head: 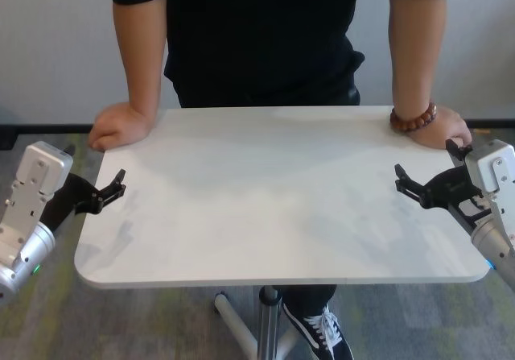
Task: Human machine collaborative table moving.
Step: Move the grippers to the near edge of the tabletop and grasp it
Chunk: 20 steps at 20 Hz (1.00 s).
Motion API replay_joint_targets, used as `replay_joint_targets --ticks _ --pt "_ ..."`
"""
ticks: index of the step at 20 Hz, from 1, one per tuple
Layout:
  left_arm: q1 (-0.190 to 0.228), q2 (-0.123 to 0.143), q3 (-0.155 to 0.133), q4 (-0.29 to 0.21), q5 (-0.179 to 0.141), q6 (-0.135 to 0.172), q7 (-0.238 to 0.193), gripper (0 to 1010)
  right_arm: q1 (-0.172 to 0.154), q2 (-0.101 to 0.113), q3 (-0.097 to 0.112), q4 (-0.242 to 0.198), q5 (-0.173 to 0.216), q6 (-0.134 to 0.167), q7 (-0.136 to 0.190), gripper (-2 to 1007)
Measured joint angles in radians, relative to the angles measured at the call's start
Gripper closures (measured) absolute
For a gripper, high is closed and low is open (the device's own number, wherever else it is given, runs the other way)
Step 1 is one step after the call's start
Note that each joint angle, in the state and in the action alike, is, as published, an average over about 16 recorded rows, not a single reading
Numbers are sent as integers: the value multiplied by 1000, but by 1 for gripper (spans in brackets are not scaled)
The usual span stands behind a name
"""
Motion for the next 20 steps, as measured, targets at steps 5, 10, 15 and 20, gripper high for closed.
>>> replay_joint_targets --ticks 5,10,15,20 --pt "0 0 0 0 0 0 0 9 0 0 0 0 0 0 0 4" --pt "0 0 0 0 0 0 0 9 0 0 0 0 0 0 0 4" --pt "0 0 0 0 0 0 0 9 0 0 0 0 0 0 0 4" --pt "0 0 0 0 0 0 0 9 0 0 0 0 0 0 0 4"
